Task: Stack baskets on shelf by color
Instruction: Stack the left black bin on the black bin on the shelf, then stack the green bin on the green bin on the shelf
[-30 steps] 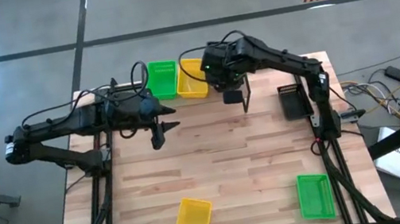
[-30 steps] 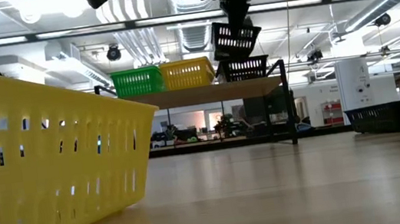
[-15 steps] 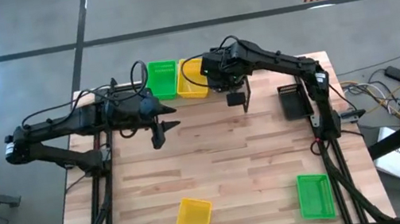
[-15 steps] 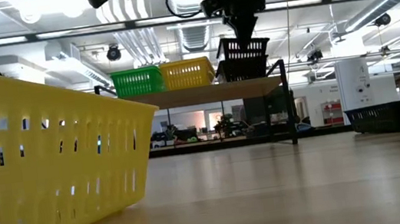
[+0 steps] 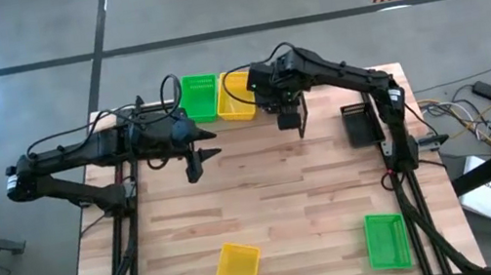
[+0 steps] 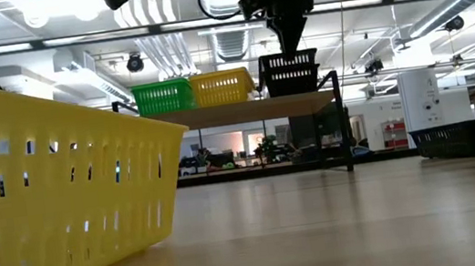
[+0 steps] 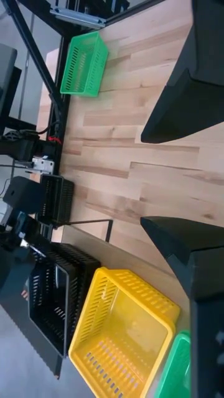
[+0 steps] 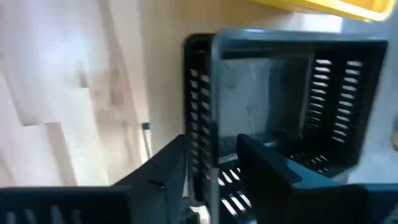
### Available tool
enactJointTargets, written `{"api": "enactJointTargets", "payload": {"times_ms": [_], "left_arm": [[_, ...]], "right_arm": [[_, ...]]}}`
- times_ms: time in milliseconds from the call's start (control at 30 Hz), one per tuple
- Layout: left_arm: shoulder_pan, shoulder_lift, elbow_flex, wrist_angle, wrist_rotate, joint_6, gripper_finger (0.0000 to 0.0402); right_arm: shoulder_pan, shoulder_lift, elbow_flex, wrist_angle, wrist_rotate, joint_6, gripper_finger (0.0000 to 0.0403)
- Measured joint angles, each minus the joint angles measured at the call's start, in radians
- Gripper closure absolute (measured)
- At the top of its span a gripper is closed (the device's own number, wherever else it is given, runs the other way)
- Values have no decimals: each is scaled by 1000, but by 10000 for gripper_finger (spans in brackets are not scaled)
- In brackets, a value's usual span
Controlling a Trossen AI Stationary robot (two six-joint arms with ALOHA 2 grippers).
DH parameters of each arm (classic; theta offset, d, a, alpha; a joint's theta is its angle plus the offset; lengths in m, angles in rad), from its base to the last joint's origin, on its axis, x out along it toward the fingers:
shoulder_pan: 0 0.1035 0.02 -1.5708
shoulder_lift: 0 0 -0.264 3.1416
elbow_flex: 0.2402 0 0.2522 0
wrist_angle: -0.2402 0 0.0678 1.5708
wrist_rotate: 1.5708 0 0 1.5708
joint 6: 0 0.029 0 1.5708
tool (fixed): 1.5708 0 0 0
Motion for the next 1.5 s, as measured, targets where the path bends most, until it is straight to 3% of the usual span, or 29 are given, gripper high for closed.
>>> {"api": "enactJointTargets", "payload": {"times_ms": [133,233,467,600,767,1100,1500], "left_arm": [[0,0,0,0,9,1,213],[0,0,0,0,12,1,213],[0,0,0,0,14,1,213],[0,0,0,0,15,1,213],[-1,0,0,5,15,1,213],[-1,0,1,52,17,0,213],[0,1,1,186,22,3,213]], "right_arm": [[-4,-12,0,11,-145,-21,252],[-9,-21,0,23,-190,-9,256],[-11,-46,0,50,-195,29,312],[-11,-51,-5,54,-257,67,346],[-3,-51,-46,62,-408,56,355],[-7,-77,-153,122,-203,90,355],[38,-211,-146,129,-186,261,355]]}}
